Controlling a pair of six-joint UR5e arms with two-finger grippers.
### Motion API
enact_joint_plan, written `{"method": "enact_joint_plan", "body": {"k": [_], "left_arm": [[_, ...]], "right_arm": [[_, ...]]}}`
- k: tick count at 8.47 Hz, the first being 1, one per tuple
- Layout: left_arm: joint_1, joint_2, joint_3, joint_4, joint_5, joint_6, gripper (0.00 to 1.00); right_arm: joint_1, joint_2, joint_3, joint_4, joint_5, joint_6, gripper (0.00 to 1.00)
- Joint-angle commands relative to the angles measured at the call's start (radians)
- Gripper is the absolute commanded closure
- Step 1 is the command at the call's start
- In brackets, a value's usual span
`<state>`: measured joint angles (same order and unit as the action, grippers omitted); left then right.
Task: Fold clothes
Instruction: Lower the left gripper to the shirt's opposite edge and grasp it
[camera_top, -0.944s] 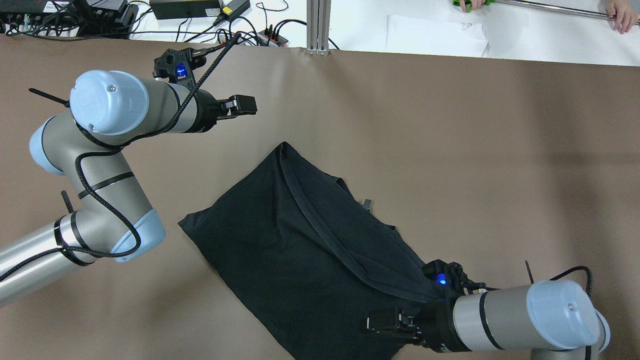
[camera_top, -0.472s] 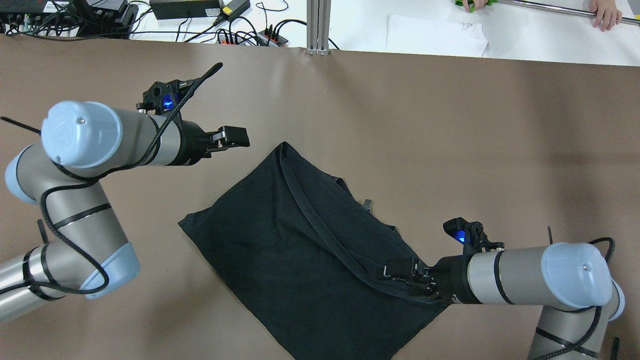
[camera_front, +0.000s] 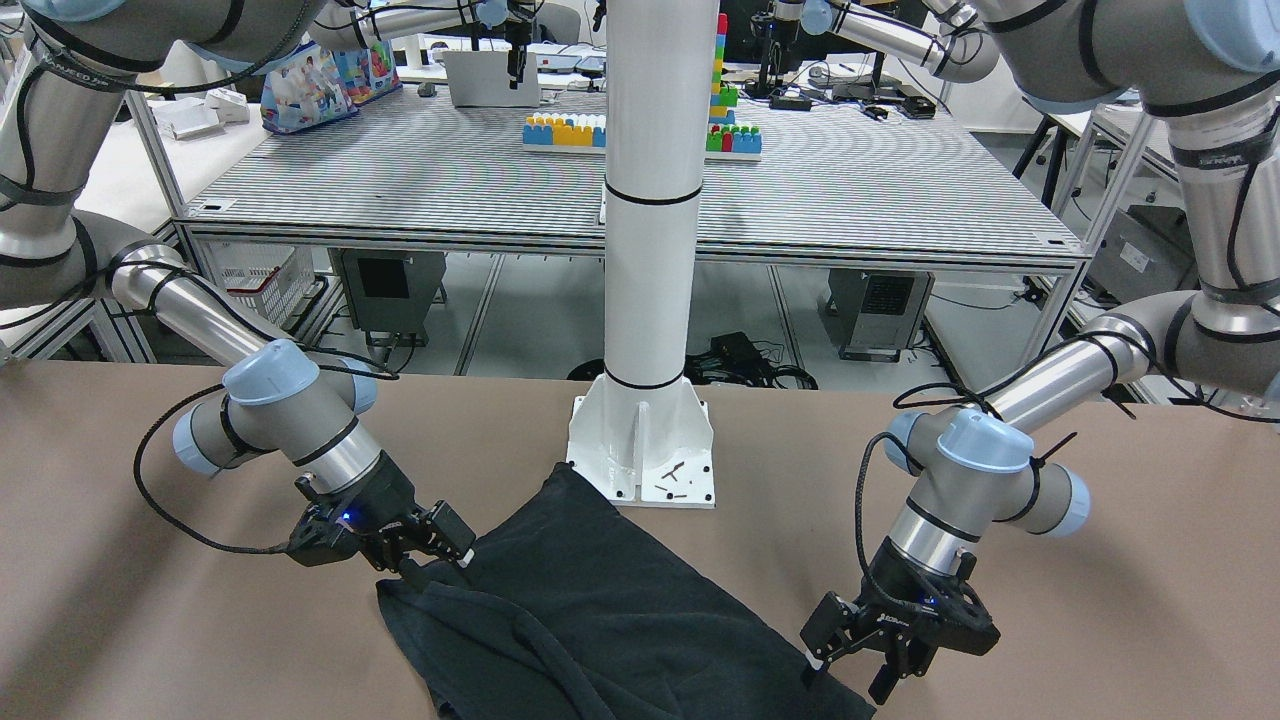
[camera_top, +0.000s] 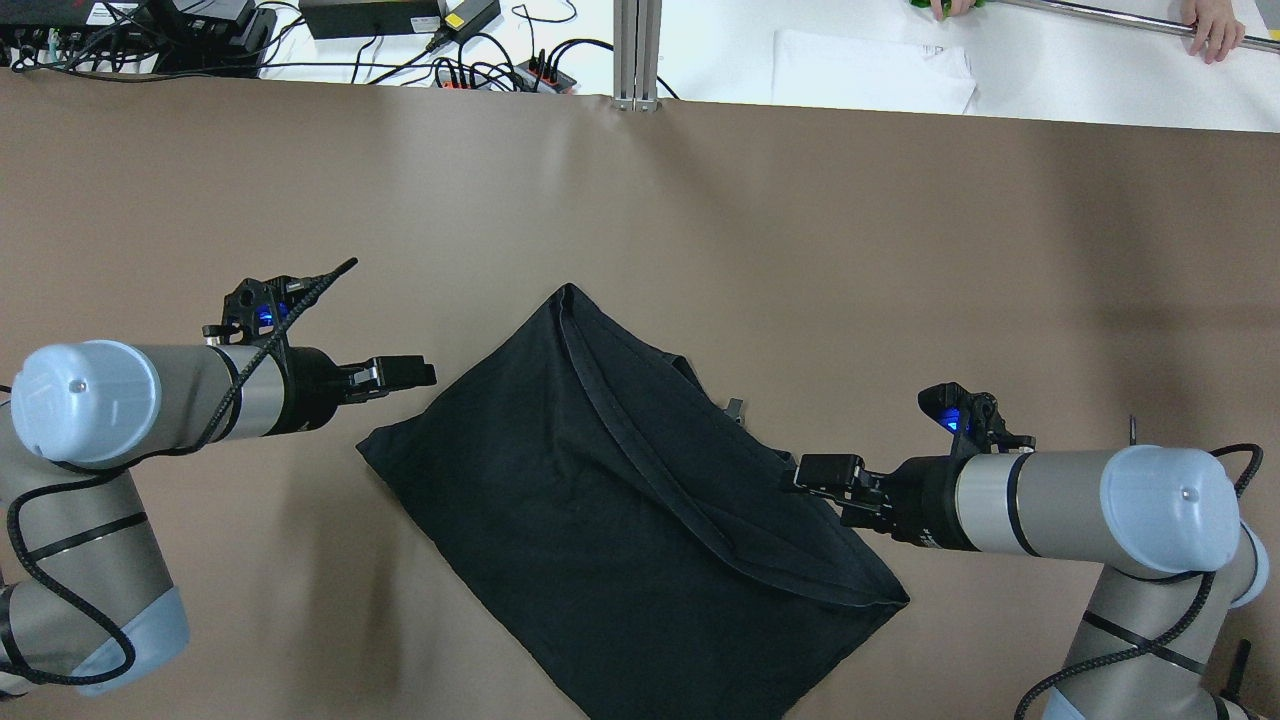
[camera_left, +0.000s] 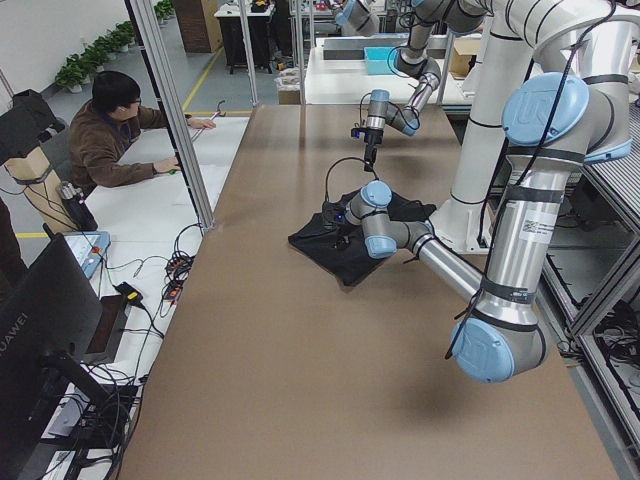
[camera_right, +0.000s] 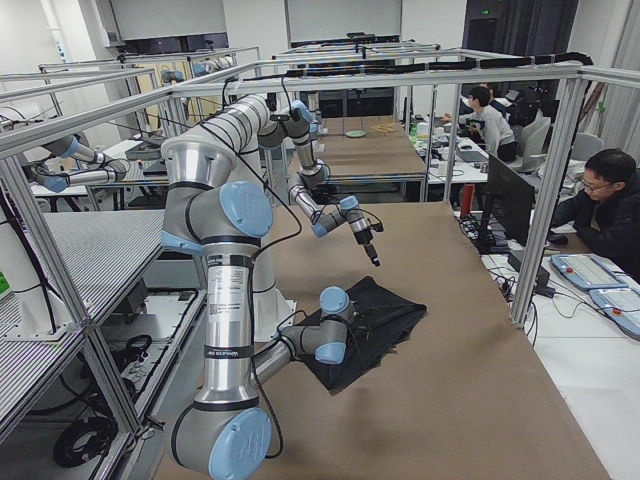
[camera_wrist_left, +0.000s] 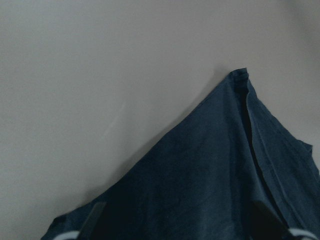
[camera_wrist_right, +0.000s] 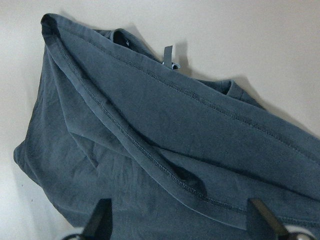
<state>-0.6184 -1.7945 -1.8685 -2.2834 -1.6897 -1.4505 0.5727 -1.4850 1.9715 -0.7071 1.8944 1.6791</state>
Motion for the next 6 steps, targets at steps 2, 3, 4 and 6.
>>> {"method": "enact_joint_plan", "body": {"k": [2,3,4,6], "left_arm": [[0.051,0.03,0.054,-0.03,0.06,0.007,0.0],[0.078,0.024,0.081,-0.03,0.103,0.005,0.0],[0.089,0.018,0.11,-0.031,0.105,0.007,0.0],[0.126,0.024,0.114,-0.031,0.14,0.007,0.0]], "right_arm": [[-0.001,0.0,-0.005,0.0,-0.009,-0.001,0.06],[-0.001,0.0,-0.006,-0.002,-0.011,-0.001,0.06],[-0.002,0.0,-0.007,0.0,-0.018,-0.001,0.06],[-0.005,-0.004,-0.008,0.0,-0.032,0.001,0.06]]}}
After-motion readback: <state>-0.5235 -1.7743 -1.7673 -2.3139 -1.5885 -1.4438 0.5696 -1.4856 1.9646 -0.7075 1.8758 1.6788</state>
